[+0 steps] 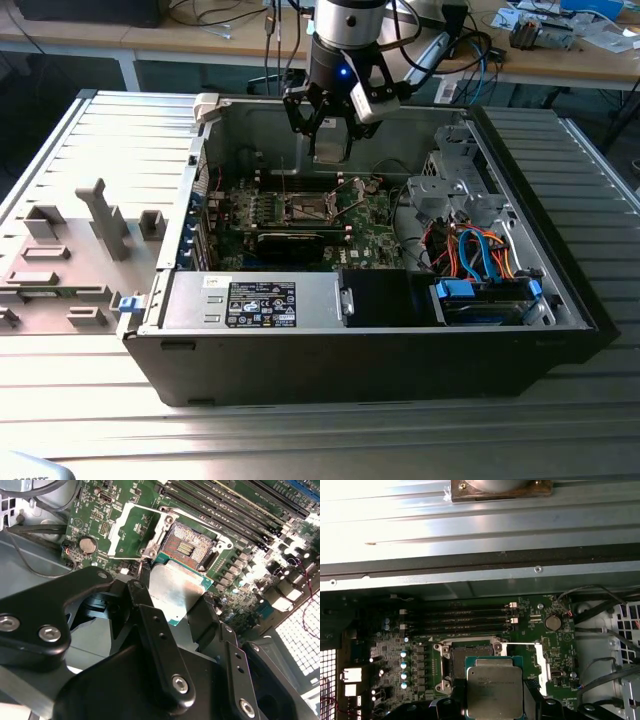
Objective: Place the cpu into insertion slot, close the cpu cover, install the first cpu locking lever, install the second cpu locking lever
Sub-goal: 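Place the cpu into insertion slot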
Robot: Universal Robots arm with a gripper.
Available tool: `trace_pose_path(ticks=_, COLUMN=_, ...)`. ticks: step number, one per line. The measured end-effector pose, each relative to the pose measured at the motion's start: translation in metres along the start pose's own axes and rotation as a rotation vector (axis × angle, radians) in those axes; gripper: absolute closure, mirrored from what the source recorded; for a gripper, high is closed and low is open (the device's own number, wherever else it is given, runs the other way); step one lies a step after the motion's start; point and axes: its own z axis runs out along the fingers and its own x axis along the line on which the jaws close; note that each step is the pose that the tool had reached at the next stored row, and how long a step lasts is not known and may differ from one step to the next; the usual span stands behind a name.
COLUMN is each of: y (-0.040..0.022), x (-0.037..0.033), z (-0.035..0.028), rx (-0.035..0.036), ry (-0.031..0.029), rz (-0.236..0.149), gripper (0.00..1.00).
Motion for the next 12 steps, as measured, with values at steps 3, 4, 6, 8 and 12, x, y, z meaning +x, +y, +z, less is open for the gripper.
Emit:
trace_pose_path(ticks=3, y=0.0000, x=0.0000, z=0.0000, rx=0.0000, ry=-0.0004, rz=0.005, gripper=0.46)
trace_pose_path(ticks=4, y=0.0000, x=0.0000, z=0.0000, rx=-0.0001, ry=-0.0007, rz=0.008, gripper=0.46)
trace_pose_path(ticks=6, y=0.0000, x=0.0000, z=0.0000, rx=-0.0002, ry=-0.0010, rz=0.012, gripper=0.46)
trace_pose_path(ticks=8, y=0.0000, x=0.0000, z=0.0001, rx=-0.0003, ry=-0.0014, rz=0.018, gripper=0.46)
trace_pose_path(ticks=12, y=0.0000, x=0.0000, z=0.0001, rx=-0.0005, ry=-0.0020, rz=0.025, gripper=0.46)
